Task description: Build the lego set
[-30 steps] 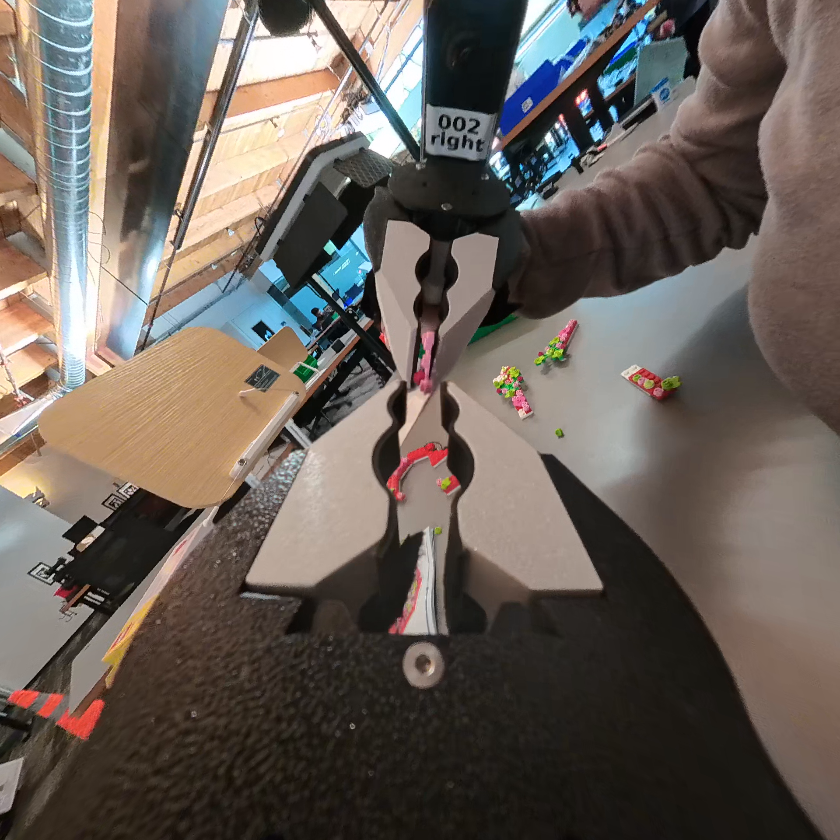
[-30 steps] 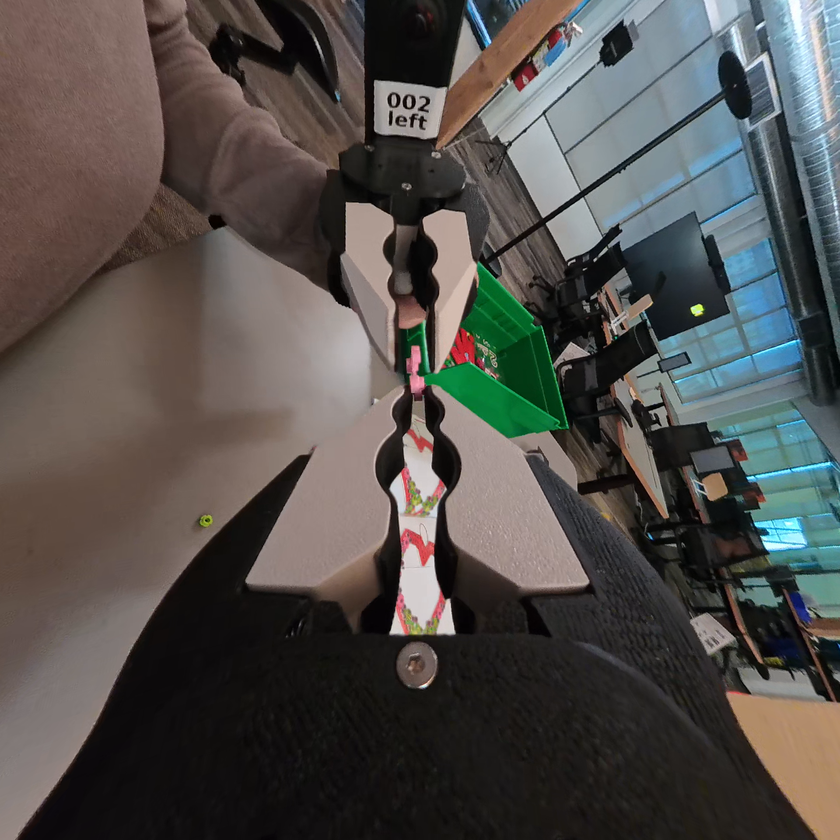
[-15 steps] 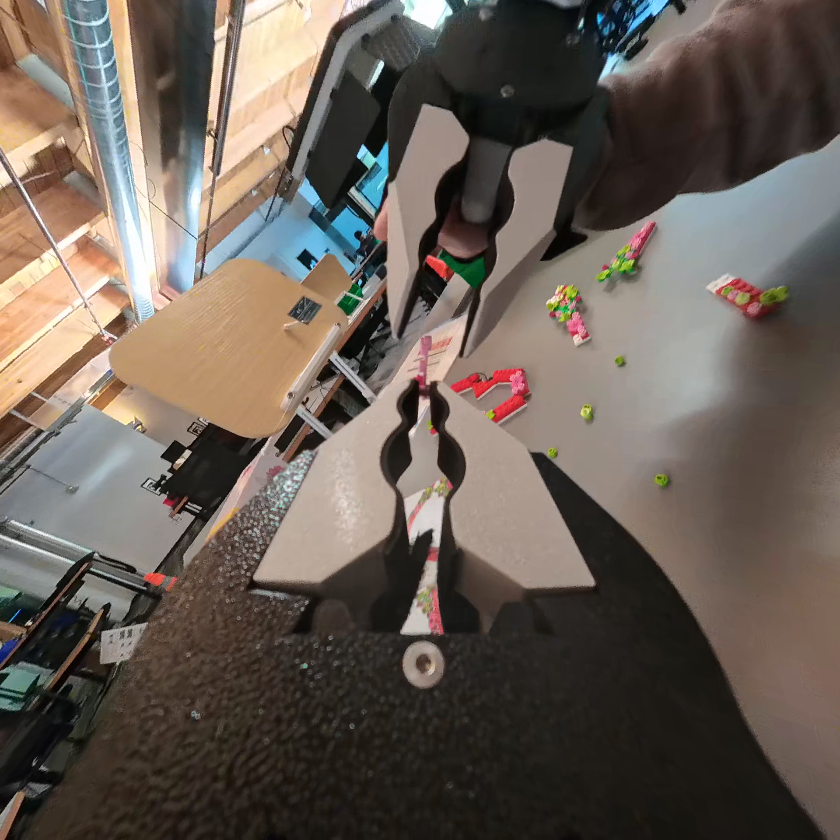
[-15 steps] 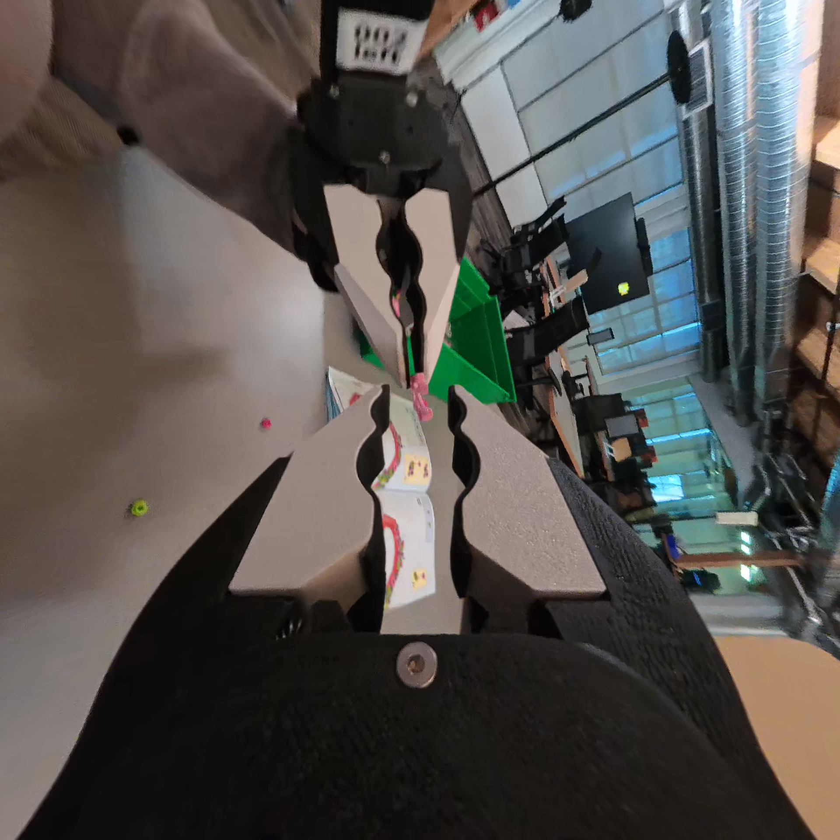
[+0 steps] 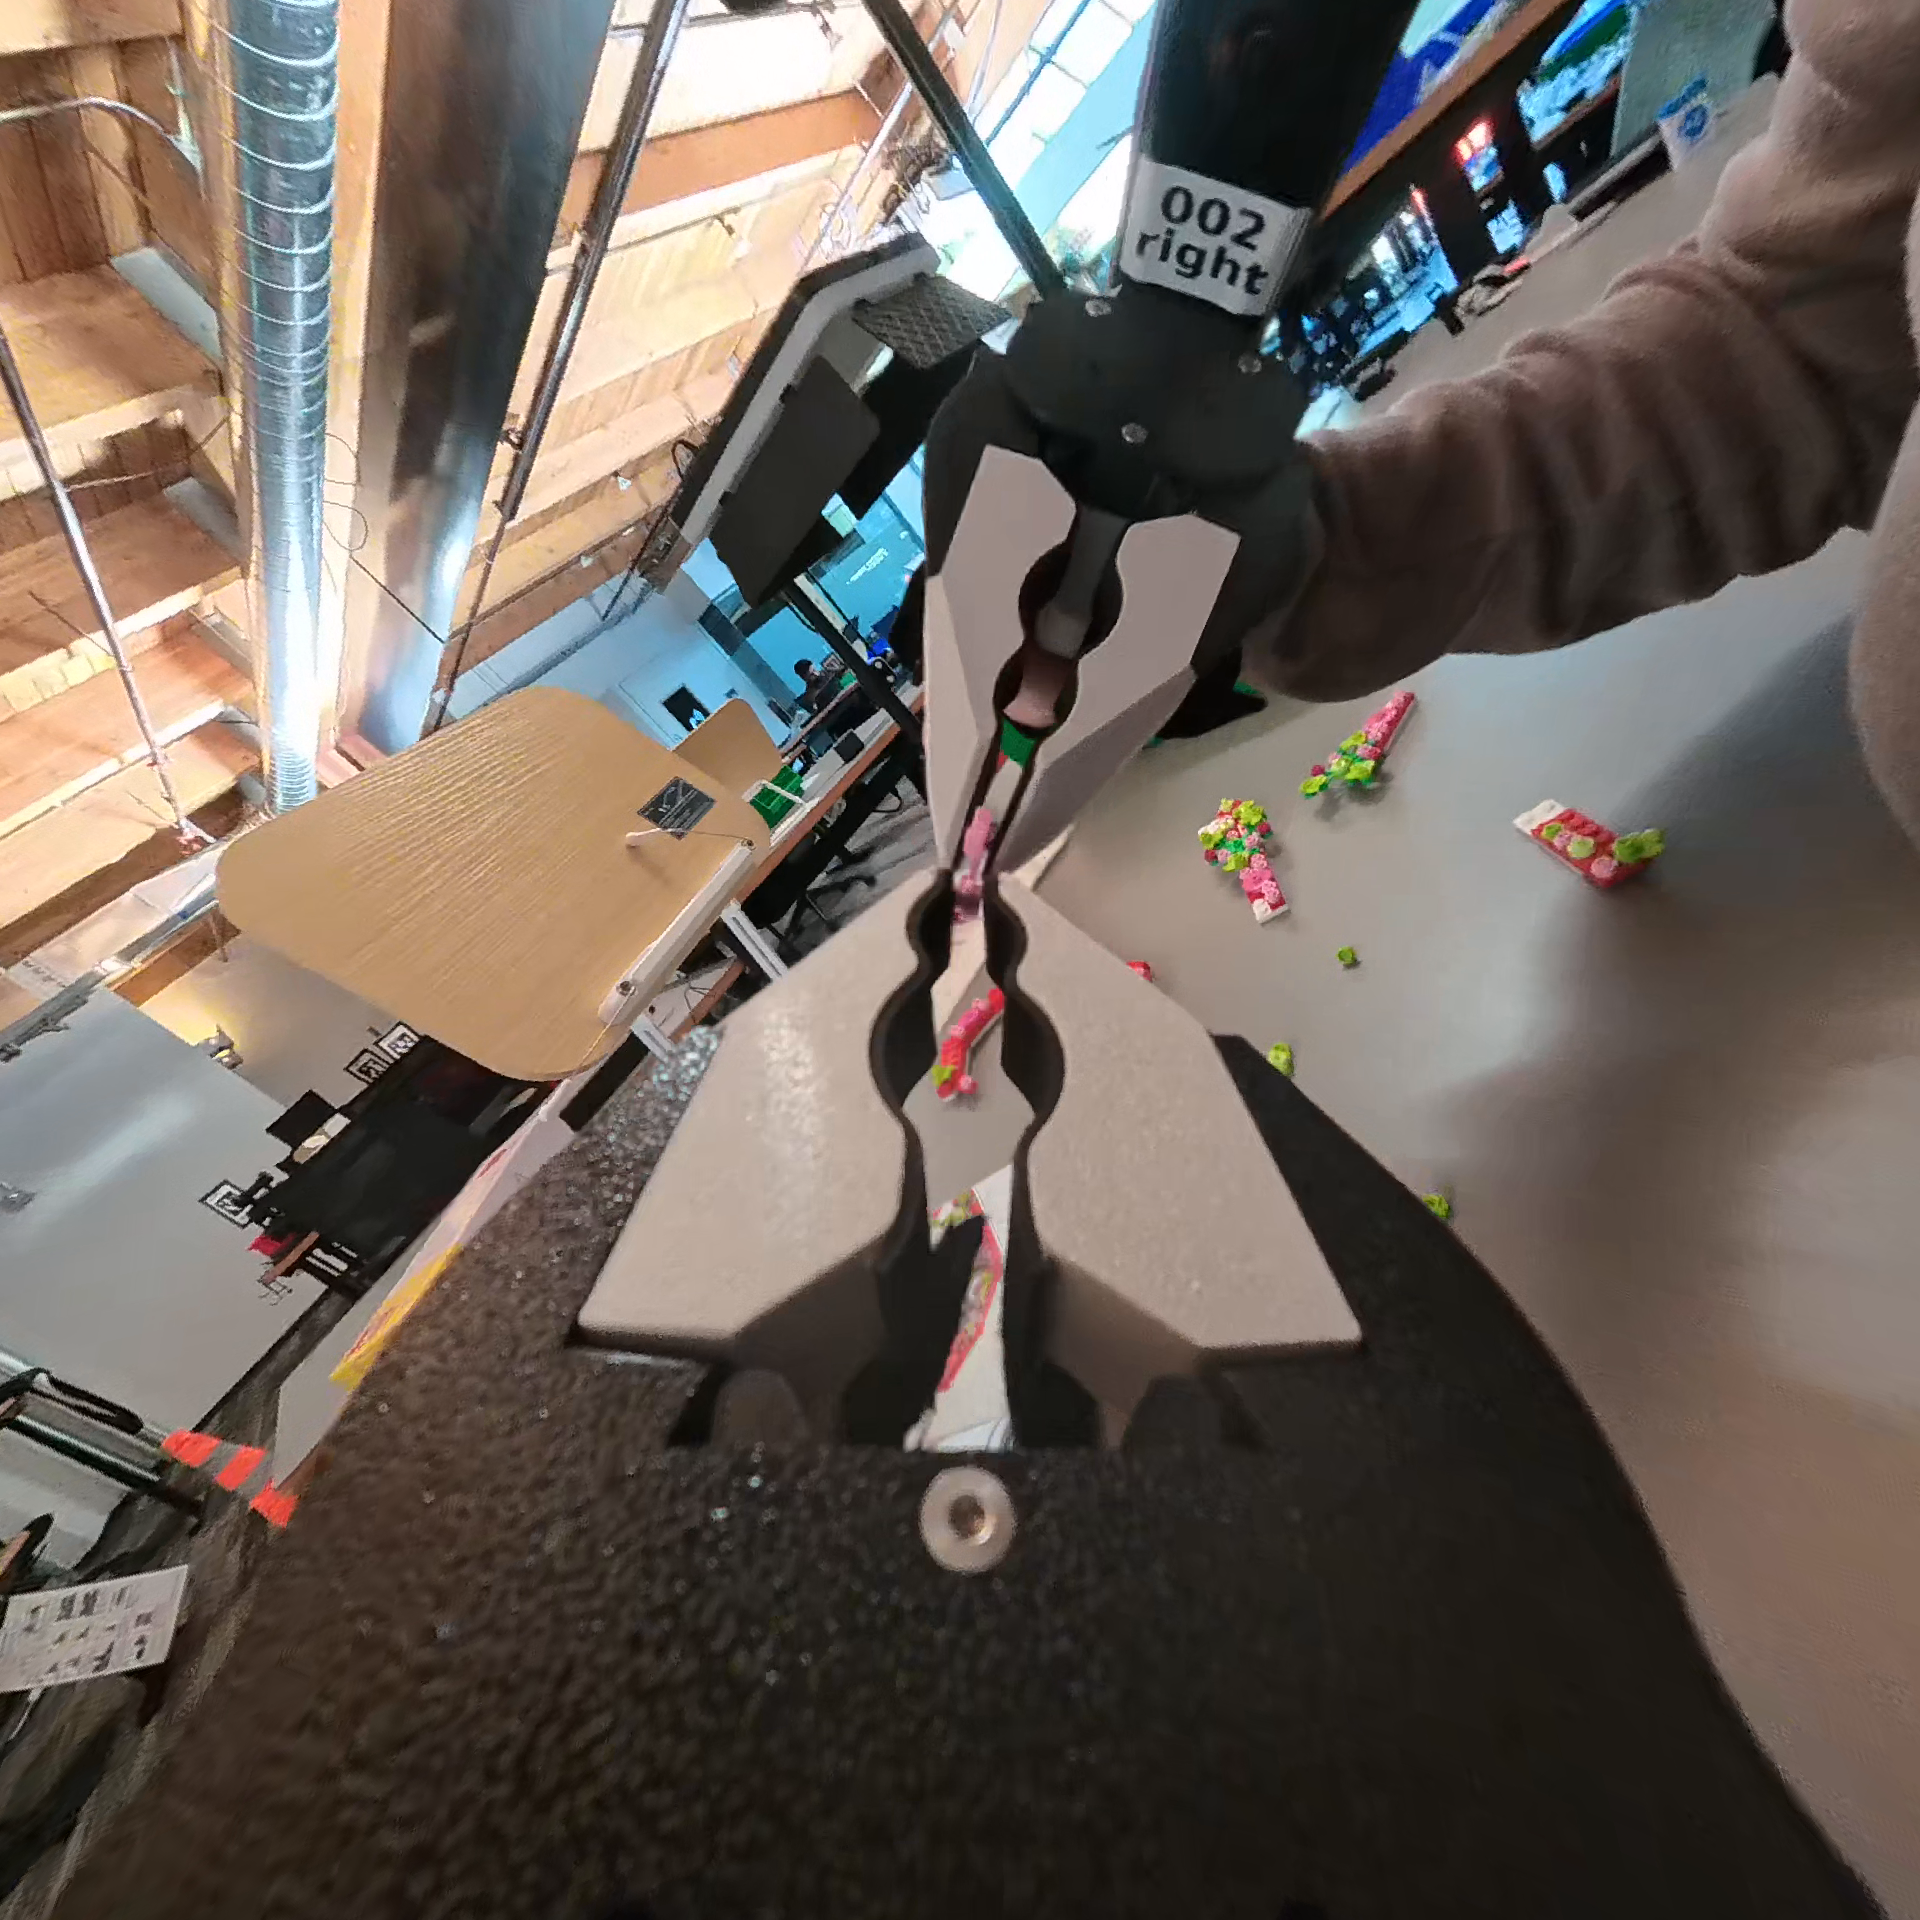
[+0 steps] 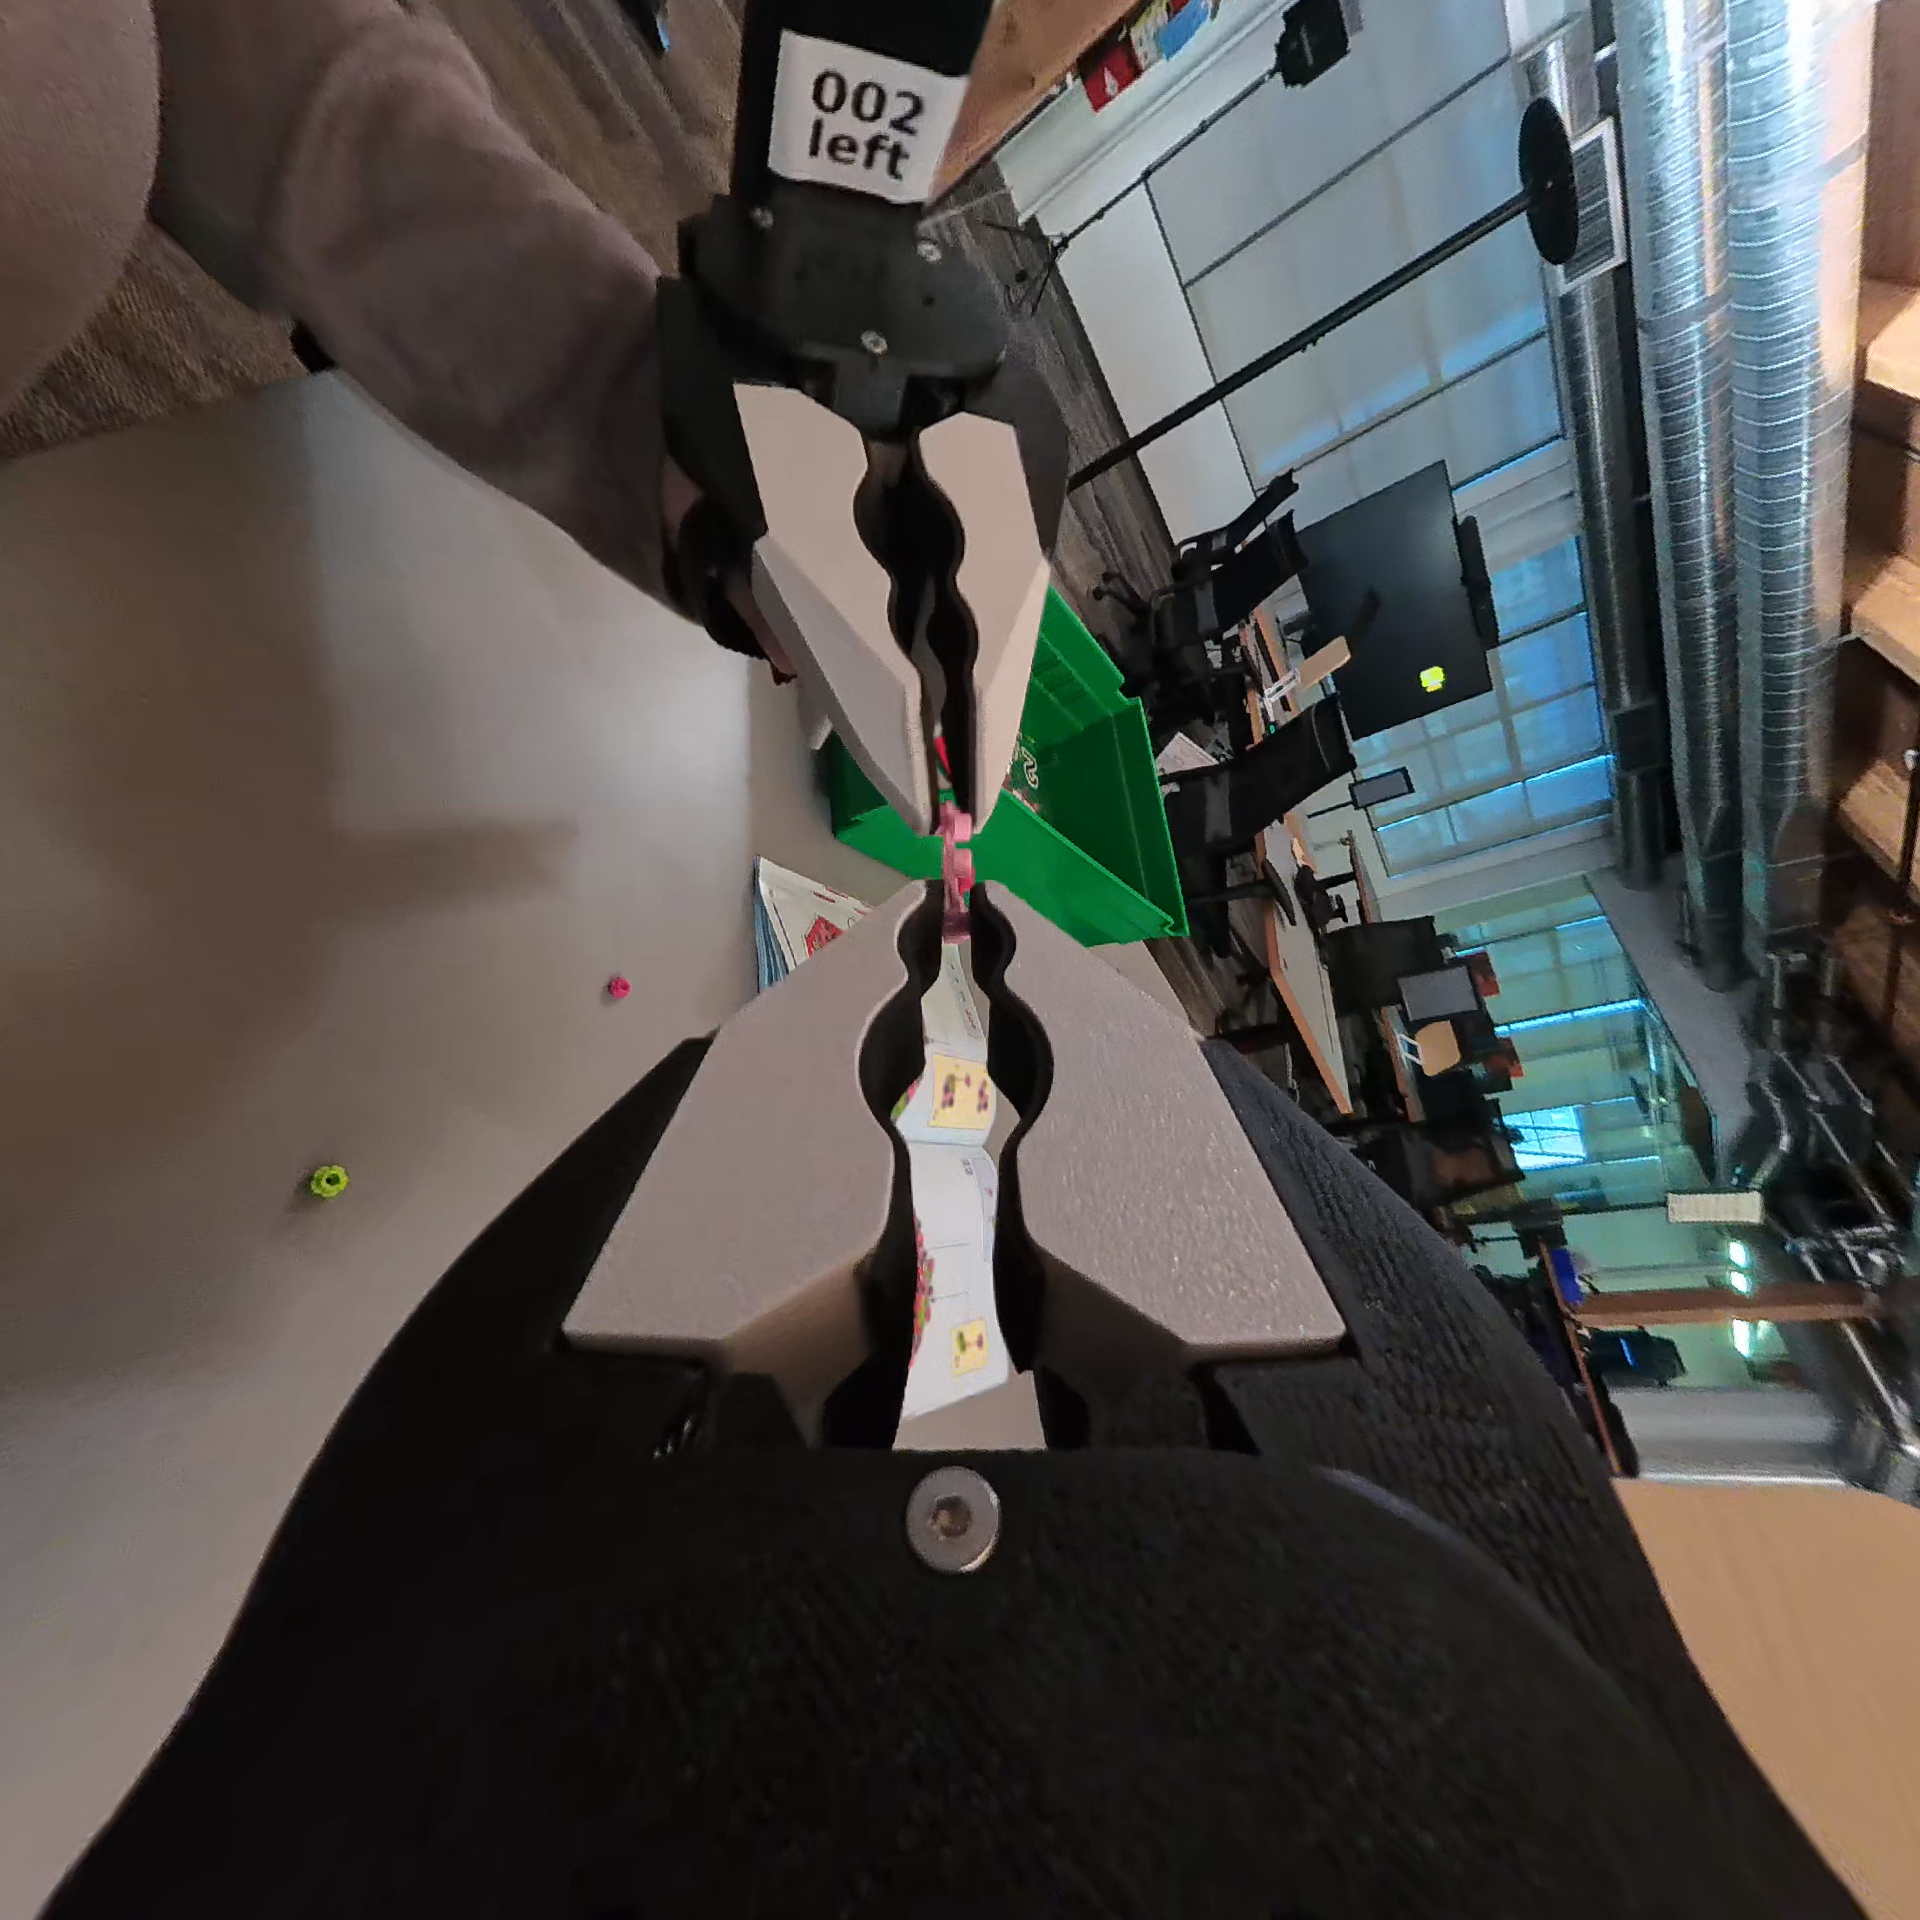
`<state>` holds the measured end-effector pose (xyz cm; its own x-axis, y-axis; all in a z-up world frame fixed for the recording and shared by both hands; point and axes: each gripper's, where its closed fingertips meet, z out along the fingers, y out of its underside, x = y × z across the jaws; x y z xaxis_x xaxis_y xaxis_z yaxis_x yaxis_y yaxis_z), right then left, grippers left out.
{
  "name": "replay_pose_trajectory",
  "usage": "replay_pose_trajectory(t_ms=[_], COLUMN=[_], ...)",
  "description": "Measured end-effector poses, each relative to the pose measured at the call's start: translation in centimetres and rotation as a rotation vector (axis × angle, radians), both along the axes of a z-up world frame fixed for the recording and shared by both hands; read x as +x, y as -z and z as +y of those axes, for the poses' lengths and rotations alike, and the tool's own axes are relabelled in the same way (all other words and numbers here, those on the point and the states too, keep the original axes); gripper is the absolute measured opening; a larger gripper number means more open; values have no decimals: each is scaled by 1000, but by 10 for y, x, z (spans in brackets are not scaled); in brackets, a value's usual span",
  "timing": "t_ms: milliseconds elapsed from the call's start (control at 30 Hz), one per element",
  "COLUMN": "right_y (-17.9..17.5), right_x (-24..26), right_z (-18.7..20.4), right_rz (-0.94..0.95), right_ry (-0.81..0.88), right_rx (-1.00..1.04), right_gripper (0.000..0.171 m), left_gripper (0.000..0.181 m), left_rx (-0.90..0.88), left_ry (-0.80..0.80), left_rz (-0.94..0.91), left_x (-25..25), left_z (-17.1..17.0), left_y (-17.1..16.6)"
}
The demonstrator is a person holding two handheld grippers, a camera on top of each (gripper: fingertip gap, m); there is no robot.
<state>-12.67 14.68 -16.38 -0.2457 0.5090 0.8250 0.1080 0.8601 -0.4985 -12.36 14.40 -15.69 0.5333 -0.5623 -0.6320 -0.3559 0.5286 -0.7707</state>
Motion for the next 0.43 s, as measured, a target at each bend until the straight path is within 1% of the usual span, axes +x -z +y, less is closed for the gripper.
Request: replay_pose_trajectory(t_ms=[33, 133, 333, 433], right_y=[-1, -2, -3, -2], right_x=[0, 1, 2, 1], right_z=[-1, -2, -6, -6], right_rz=[3, 6, 4, -3], right_ry=[-6, -19, -37, -43], right_rx=[-5, -21, -29, -68], right_gripper=[3, 3, 4, 4], left_gripper=[4, 9, 3, 2], left_rx=[11, 7, 20, 34], left_ry=[-7, -1, 31, 15], left_rz=[-7, 6, 7, 37], left_x=[0, 0, 1, -1], left_z=[0, -1, -5, -5], left_y=[-1, 1, -1, 1])
